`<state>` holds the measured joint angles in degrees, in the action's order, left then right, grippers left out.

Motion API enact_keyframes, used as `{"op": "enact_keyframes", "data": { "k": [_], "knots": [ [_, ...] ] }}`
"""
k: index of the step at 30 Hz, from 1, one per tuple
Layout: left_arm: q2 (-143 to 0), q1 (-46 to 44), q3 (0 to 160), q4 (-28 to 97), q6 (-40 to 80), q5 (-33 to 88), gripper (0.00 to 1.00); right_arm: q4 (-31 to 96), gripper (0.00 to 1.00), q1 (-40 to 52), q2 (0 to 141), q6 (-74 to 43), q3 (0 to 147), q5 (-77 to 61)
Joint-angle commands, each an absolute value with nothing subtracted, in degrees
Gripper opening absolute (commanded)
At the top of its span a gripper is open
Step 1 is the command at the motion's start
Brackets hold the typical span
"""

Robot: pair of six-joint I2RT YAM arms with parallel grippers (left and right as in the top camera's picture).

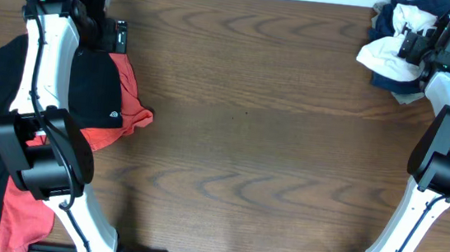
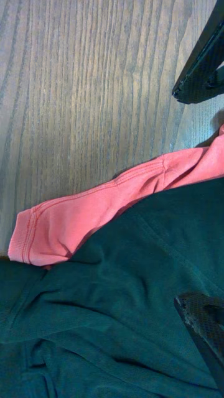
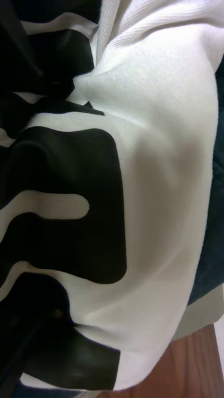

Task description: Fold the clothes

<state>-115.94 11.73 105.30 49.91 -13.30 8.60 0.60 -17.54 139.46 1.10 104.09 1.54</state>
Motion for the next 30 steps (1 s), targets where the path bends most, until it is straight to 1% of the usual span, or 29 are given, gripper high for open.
{"op": "enact_keyframes", "data": {
  "k": [1, 5, 10, 16, 22, 30],
  "knots": [
    [-115.74, 11.77, 105.23, 50.09, -12.78, 8.51, 0.98, 1.48, 0.99, -16.91, 138.02, 1.76, 103.09, 3.03],
    [-115.74, 11.77, 105.23, 50.09, -12.78, 8.49, 0.98, 1.45, 0.99, -16.97, 127.83, 1.78, 103.09, 3.03],
    [-115.74, 11.77, 105.23, 50.09, -12.78, 8.49, 0.98, 4.56, 0.99, -16.80, 110.72, 1.74, 103.09, 0.89],
    [-115.74, 11.77, 105.23, 50.09, -12.78, 8.49, 0.98, 4.71, 0.99, -16.82, 92.82, 1.76, 103.09, 0.60],
    [-115.74, 11.77, 105.23, 50.09, -12.78, 8.49, 0.98, 4.75, 0.99, -16.86, 79.92, 1.78, 103.09, 0.62],
    [-115.74, 11.77, 105.23, 50.09, -12.78, 8.49, 0.98, 4.80, 0.99, -16.86, 68.79, 1.78, 103.07, 0.62]
  ]
}}
